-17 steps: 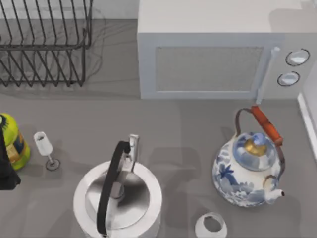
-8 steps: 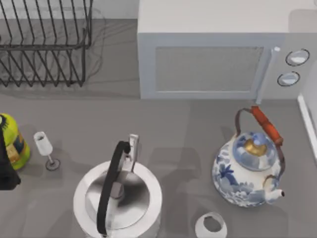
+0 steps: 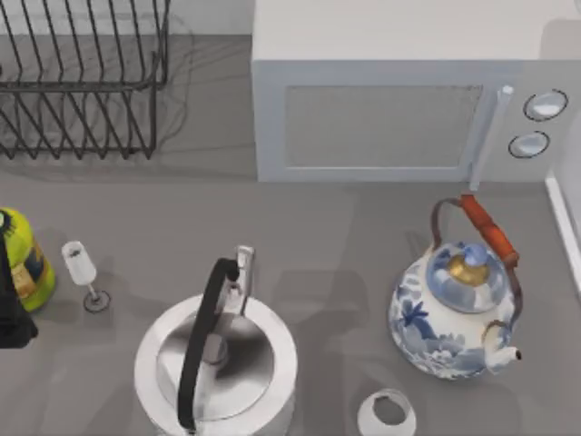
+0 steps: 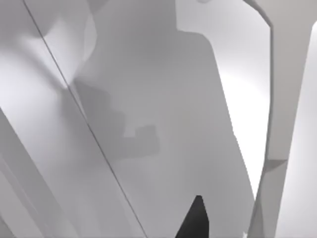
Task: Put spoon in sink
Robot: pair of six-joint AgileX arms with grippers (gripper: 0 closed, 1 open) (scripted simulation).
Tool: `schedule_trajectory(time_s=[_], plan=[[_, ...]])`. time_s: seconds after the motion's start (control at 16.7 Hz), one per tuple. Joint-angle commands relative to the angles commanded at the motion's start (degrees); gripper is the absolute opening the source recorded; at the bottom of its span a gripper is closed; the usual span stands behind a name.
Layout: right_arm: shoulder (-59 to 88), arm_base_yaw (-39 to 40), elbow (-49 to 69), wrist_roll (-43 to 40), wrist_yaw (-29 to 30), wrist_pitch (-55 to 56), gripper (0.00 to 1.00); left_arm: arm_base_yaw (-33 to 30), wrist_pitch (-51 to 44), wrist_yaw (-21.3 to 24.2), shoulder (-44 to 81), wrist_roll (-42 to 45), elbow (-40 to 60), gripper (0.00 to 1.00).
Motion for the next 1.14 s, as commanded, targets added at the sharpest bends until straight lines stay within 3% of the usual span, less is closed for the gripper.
schedule_trajectory(time_s=[0.78, 1.14], plan=[[0.0, 0.0, 0.0, 0.0, 0.0, 0.0, 0.98, 0.0, 0.0, 0.0, 0.0, 0.0, 0.0, 1.0], [0.0, 0.0, 0.0, 0.0, 0.0, 0.0, 1.0, 0.0, 0.0, 0.0, 0.0, 0.0, 0.0, 1.0]])
